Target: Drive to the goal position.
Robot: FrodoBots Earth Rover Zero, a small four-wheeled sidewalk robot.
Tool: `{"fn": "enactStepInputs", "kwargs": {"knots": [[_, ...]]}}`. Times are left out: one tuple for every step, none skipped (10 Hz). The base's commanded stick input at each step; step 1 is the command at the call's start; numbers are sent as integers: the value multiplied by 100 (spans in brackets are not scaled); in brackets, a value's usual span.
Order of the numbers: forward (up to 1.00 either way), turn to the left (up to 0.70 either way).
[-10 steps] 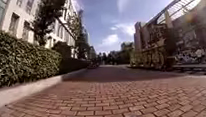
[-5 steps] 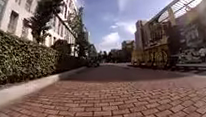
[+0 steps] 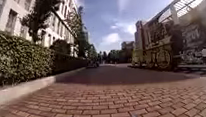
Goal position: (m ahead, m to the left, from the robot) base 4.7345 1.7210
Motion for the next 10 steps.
{"fn": "enactStepInputs", "kwargs": {"knots": [[70, 0], [70, 0], [70, 0], [70, 0], [70, 0], [70, 0], [70, 0], [70, 0], [70, 0], [70, 0]]}}
